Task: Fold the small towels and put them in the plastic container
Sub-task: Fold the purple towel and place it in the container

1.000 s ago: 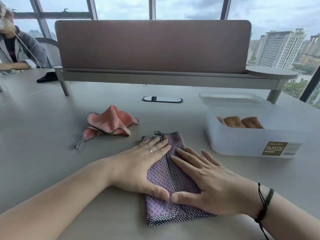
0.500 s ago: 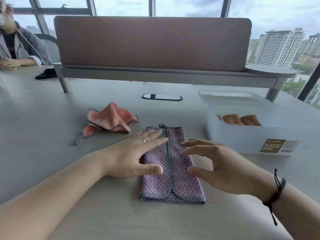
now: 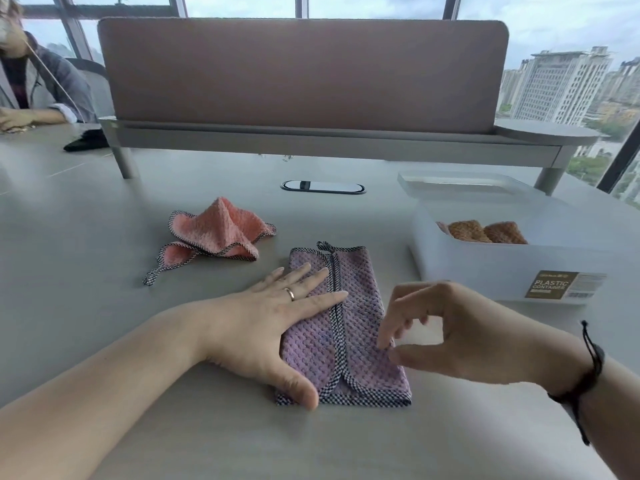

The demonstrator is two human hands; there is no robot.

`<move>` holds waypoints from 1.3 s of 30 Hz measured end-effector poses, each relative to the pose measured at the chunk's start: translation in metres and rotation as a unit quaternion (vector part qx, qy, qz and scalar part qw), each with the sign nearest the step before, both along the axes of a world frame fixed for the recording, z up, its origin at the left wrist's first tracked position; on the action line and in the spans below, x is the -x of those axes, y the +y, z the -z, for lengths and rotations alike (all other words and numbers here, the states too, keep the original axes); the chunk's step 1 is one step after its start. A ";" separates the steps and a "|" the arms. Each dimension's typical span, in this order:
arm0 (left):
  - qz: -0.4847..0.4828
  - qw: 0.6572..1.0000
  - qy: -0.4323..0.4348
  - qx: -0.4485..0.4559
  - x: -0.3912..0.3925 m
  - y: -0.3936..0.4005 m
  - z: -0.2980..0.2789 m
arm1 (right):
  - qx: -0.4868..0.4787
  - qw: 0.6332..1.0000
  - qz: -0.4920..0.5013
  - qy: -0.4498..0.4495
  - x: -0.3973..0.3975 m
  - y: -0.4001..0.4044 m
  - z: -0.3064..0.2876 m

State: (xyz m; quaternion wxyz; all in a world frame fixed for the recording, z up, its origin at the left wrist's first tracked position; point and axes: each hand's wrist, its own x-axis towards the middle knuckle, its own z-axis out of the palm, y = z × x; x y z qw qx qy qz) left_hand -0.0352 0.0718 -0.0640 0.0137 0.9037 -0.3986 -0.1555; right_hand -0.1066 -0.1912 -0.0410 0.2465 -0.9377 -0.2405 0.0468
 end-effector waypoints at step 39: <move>-0.067 0.939 0.126 0.313 0.015 0.007 -0.011 | -0.324 0.926 0.150 0.123 -0.016 0.007 0.018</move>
